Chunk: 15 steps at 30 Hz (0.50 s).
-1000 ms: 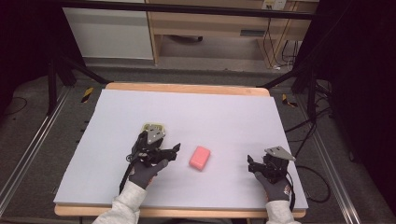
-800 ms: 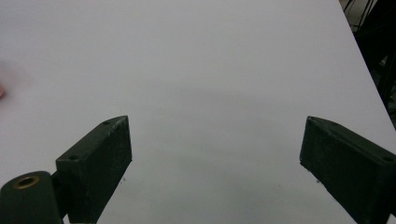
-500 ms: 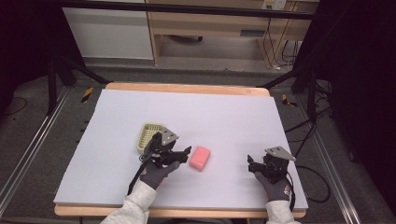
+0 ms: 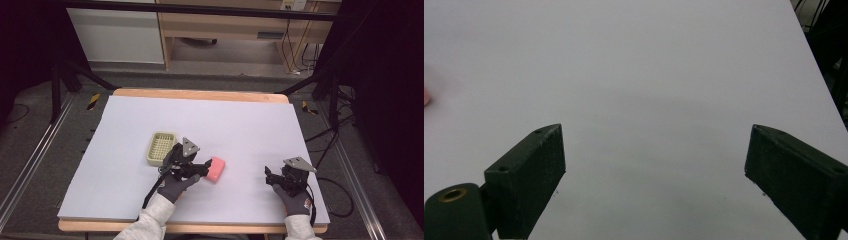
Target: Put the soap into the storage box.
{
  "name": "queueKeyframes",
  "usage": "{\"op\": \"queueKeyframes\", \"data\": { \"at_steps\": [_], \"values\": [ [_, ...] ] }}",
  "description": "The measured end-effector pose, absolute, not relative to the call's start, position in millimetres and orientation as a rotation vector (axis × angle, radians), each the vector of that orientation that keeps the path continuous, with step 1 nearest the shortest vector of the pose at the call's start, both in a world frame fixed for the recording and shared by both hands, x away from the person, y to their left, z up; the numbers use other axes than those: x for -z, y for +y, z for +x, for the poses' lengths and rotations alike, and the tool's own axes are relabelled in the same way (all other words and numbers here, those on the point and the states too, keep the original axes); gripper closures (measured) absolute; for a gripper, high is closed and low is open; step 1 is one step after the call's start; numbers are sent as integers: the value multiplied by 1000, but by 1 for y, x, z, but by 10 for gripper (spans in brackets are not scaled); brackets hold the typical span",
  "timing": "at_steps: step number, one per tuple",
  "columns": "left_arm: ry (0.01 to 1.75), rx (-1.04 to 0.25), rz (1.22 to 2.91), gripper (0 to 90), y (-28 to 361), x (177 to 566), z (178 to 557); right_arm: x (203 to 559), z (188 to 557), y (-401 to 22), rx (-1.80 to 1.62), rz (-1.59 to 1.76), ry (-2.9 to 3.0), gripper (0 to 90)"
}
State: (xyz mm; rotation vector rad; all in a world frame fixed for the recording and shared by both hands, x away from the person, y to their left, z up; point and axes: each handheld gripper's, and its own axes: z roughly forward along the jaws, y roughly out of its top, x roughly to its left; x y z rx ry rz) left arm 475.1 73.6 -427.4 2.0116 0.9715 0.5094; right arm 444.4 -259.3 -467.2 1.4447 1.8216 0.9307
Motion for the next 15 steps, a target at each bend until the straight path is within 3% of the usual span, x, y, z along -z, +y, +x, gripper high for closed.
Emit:
{"op": "queueKeyframes", "data": {
  "at_steps": [15],
  "values": [
    [952,-468,2068,215,48,443,479,468,445,-259,-938,1446,1826,95]
  ]
}}
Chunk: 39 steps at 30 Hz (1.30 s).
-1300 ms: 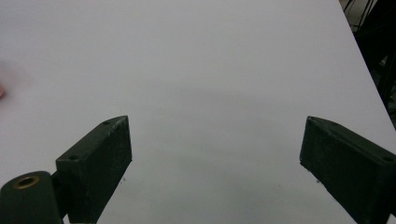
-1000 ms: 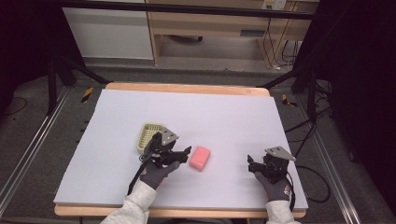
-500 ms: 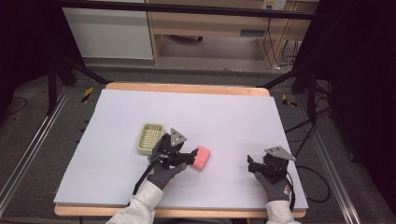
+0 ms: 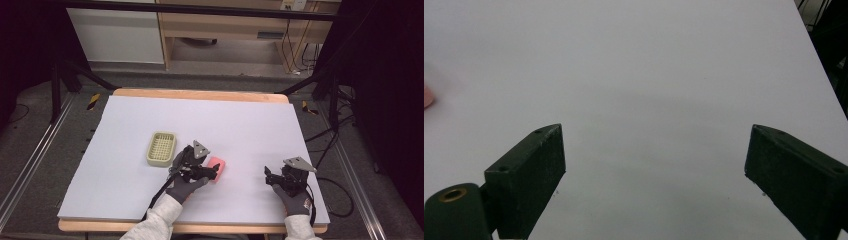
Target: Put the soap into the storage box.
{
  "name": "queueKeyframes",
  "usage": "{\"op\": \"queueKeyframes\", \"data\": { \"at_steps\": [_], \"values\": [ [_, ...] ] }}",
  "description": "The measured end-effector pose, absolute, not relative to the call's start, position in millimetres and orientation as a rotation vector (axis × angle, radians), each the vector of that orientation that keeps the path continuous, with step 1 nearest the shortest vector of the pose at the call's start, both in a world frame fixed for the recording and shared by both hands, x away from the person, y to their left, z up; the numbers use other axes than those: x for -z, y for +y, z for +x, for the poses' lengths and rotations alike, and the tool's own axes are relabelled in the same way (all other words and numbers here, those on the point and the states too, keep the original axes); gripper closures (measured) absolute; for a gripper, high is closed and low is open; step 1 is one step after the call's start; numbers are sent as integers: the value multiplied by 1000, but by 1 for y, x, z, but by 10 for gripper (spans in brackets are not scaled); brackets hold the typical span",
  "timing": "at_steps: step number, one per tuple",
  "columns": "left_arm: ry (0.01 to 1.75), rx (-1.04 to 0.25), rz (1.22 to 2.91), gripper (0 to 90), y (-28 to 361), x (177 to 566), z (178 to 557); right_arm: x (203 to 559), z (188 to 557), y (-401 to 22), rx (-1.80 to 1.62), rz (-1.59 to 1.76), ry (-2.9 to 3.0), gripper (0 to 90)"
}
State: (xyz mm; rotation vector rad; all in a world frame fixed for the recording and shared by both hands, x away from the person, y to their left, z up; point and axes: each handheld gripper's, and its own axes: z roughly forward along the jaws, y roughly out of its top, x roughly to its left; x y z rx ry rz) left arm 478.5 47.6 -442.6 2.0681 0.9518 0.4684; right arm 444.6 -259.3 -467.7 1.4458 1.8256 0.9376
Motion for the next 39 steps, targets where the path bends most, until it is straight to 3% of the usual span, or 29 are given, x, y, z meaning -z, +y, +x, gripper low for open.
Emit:
{"op": "queueKeyframes", "data": {
  "at_steps": [25,39],
  "values": [
    [954,-432,2148,200,26,465,485,468,445,-259,-940,1452,1829,96],
    [989,-418,2168,248,24,476,487,469,445,-259,-937,1453,1835,95]
  ]
}}
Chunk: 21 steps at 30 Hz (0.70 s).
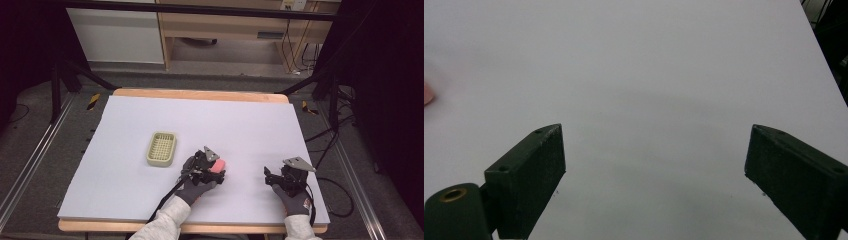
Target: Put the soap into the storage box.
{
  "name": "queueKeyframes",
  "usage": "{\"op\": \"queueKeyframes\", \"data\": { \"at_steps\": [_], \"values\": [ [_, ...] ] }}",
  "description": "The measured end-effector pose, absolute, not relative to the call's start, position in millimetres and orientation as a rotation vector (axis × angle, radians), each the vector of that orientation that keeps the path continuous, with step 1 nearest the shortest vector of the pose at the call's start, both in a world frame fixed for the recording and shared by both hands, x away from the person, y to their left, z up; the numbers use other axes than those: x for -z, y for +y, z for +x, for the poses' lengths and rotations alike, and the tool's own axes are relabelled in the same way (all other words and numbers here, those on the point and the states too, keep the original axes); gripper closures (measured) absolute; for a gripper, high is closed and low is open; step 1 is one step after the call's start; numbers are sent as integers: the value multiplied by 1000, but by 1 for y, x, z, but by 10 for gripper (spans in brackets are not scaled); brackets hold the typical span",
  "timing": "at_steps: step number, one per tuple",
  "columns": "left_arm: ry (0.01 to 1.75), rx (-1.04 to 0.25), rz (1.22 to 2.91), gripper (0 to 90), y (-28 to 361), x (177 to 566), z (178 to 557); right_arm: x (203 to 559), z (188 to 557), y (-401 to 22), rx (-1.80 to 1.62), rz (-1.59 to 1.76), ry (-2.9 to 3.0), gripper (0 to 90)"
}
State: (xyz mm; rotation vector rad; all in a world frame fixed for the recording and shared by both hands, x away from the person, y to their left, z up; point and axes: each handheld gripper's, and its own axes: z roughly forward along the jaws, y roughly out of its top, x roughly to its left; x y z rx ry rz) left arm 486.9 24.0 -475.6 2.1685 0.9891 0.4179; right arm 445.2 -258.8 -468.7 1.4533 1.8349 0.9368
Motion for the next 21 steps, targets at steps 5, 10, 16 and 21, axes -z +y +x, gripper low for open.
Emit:
{"op": "queueKeyframes", "data": {
  "at_steps": [5,10,16,21],
  "values": [
    [996,-420,2173,281,22,477,485,469,445,-259,-935,1450,1833,96],
    [1014,-413,2168,290,21,480,486,469,445,-259,-933,1452,1835,95],
    [1014,-439,2174,330,21,481,485,469,446,-259,-934,1454,1835,95],
    [1024,-442,2180,364,21,479,485,469,446,-259,-932,1451,1835,96]
  ]
}}
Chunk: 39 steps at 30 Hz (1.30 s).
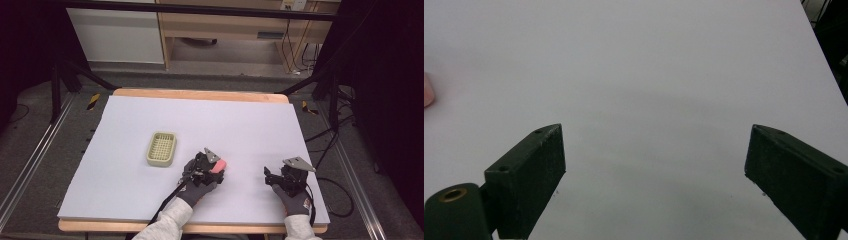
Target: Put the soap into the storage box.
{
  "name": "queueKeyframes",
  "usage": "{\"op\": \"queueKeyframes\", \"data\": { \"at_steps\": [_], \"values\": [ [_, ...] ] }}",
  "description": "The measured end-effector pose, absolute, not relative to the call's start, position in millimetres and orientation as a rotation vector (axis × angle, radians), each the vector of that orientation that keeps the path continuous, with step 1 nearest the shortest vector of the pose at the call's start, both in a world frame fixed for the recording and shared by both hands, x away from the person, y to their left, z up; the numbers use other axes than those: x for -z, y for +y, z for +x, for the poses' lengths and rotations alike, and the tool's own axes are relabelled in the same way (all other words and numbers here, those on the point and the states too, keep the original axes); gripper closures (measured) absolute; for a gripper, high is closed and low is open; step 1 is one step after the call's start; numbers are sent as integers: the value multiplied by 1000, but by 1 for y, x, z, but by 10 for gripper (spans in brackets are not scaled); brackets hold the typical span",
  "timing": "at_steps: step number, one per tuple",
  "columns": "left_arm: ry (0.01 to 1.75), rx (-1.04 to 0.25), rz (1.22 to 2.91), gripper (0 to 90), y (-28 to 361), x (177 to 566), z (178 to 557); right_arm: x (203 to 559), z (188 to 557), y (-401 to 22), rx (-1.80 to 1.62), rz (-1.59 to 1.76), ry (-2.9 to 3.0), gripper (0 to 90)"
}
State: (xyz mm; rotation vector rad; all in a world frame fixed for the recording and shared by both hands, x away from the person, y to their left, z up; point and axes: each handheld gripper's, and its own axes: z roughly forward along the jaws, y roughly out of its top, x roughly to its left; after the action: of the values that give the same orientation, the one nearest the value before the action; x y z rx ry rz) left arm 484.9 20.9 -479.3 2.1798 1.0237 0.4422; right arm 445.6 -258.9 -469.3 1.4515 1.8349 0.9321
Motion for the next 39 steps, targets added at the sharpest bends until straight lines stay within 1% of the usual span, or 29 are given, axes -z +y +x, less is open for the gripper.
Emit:
{"op": "queueKeyframes", "data": {
  "at_steps": [17,39],
  "values": [
    [1016,-441,2187,369,21,478,485,469,446,-259,-933,1452,1837,96],
    [986,-446,2165,369,34,456,480,469,445,-259,-936,1456,1833,96]
  ]
}}
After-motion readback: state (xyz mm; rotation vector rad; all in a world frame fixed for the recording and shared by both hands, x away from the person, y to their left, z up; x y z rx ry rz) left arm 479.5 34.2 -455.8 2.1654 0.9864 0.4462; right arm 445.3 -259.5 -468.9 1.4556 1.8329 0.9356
